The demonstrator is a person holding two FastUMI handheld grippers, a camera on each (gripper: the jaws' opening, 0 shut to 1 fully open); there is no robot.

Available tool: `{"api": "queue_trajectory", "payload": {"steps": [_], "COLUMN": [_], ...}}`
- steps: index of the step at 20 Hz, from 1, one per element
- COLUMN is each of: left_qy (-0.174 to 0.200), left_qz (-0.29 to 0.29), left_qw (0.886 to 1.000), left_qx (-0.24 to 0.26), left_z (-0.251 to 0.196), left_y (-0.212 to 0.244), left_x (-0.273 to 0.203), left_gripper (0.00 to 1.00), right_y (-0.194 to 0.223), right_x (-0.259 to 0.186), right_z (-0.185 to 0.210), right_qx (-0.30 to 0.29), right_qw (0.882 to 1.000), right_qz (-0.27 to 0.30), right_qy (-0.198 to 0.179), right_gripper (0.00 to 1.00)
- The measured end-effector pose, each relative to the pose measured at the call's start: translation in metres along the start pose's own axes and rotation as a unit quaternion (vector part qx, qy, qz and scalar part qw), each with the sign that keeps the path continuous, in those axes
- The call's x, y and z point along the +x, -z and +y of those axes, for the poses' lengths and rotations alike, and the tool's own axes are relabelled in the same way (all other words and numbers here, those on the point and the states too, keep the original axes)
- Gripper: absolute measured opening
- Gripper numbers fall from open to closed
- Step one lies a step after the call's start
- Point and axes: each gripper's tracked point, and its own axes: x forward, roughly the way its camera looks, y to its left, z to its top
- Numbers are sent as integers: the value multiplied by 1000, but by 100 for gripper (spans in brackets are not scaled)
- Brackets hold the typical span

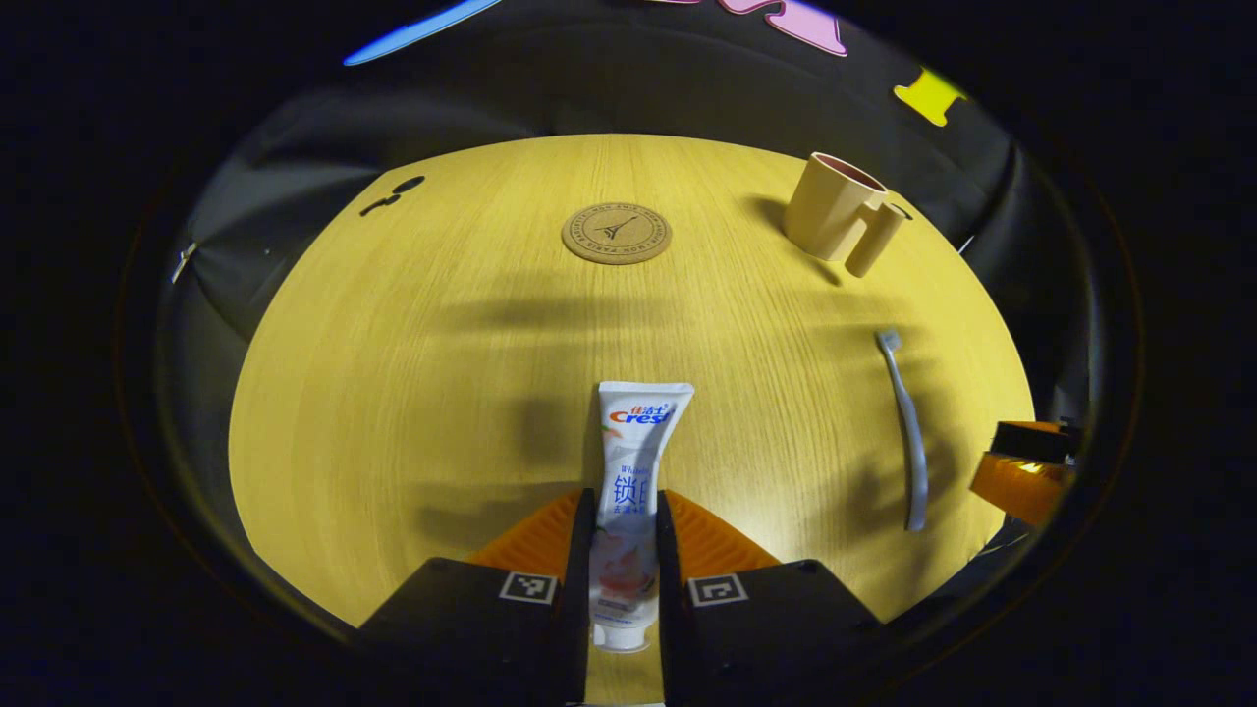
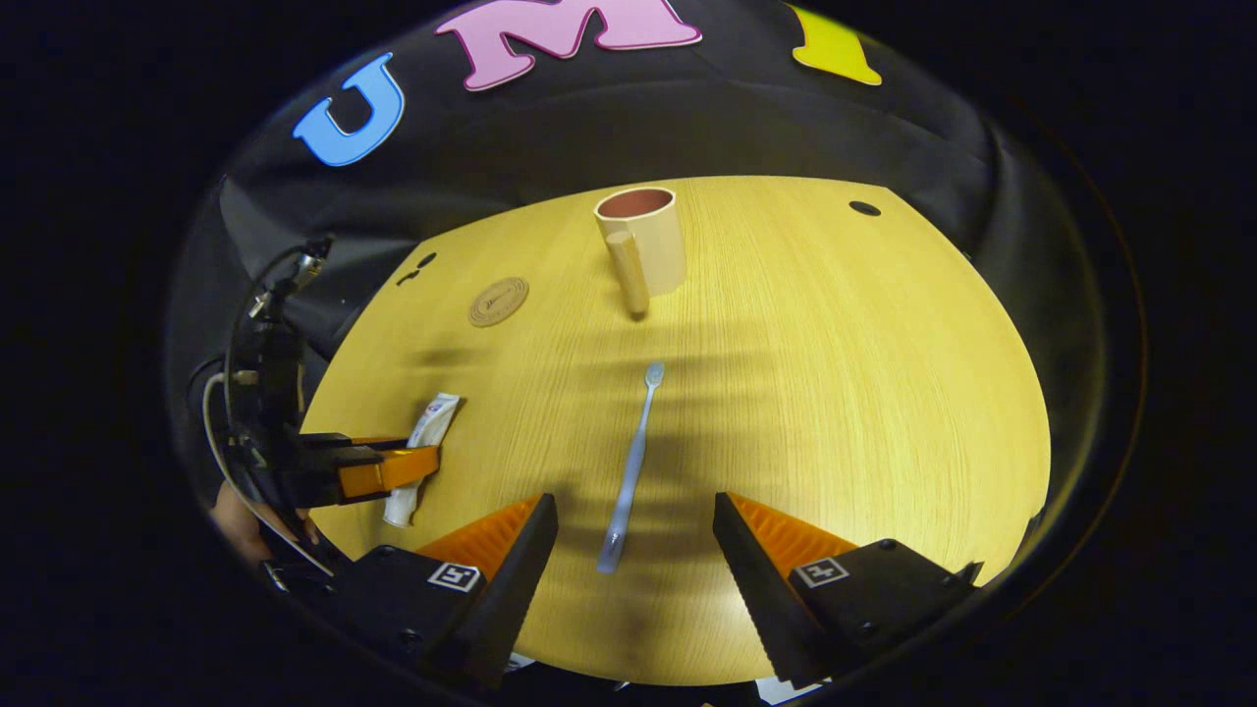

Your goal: Put the toothbrush and toothpaste on the desktop into the cup, then pick up the cup and place it on the coaster on the desktop.

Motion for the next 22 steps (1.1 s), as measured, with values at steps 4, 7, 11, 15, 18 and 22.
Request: {"api": "queue_trajectory", "payload": {"steps": [4, 7, 11, 15, 18, 22], "left_qy": [31, 37, 27, 22, 29, 18], "left_qz": [-16, -33, -66, -78, -80, -80], "left_qw": [999, 999, 997, 997, 996, 997], "left_qx": [-22, -17, 13, 11, -18, -17], "left_z": [-6, -5, -2, 2, 2, 9], "left_y": [5, 8, 10, 19, 23, 28], "left_x": [-13, -31, -60, -74, -78, -79], "left_gripper": [31, 31, 31, 31, 31, 36], "right_y": [-1, -2, 0, -1, -3, -5], "right_x": [25, 35, 53, 64, 65, 68], "right_z": [-4, -2, -4, -7, -11, -18], "right_qx": [-13, -17, -5, 1, 0, -26], "right_qw": [999, 999, 997, 996, 994, 993], "right_qz": [16, 27, 54, 66, 74, 72], "right_qy": [31, 40, 55, 65, 84, 91], "right_gripper": [98, 98, 96, 90, 63, 14]}}
